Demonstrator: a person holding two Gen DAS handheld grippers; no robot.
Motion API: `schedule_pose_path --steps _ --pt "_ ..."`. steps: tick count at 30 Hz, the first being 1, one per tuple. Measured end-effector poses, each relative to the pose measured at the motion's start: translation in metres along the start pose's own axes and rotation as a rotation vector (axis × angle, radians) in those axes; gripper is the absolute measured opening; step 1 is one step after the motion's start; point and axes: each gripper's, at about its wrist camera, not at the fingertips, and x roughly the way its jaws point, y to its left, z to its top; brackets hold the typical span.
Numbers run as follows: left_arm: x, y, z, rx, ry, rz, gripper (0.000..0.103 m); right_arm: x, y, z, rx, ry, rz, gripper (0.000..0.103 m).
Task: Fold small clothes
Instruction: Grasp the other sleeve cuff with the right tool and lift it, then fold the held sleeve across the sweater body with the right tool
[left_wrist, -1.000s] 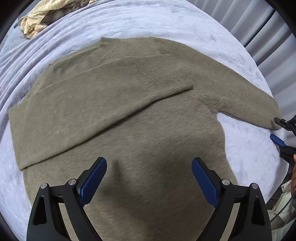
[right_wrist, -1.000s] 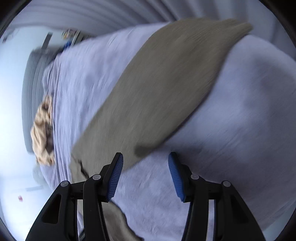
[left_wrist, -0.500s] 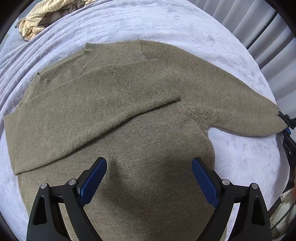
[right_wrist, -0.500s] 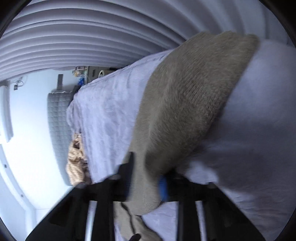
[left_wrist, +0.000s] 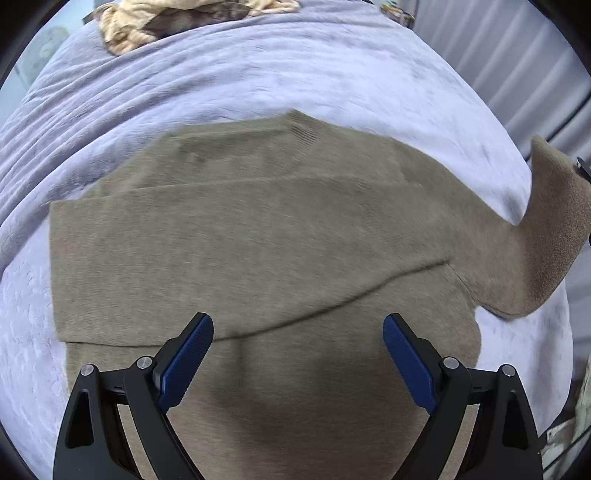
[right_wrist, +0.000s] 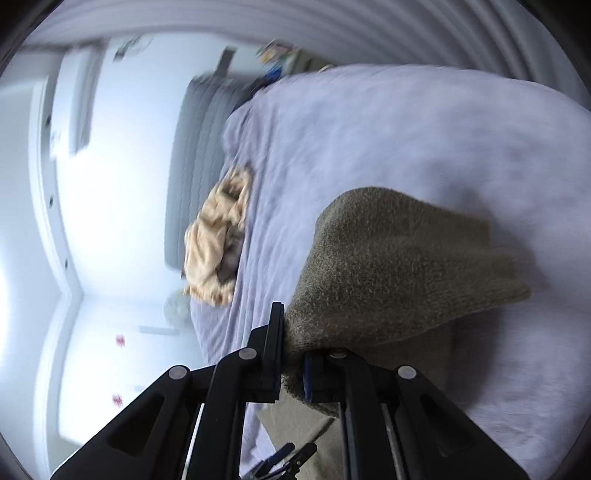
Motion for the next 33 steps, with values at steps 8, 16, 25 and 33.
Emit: schedule_pose_path --steps 8,16,25,33 --pt "-0.007 0.093 -0.004 -0.151 -0.046 0.019 0.094 0.149 0.096 -0.094 -0.390 0.346 -0.072 0.009" --pt "0.006 0.163 -0.026 -0.265 -0.026 0.056 0.094 0.249 0.074 -0.220 -0.594 0.653 -0.290 0.015" --pt "0.005 0.190 -0.043 -0.303 -0.042 -0.018 0.094 0.233 0.058 -0.214 -0.376 0.513 -0.344 0.066" --pt "-0.015 0.220 -0.052 -0.306 -0.089 -0.087 0.094 0.244 0.055 -0.182 -0.245 0.385 -0.357 0.011"
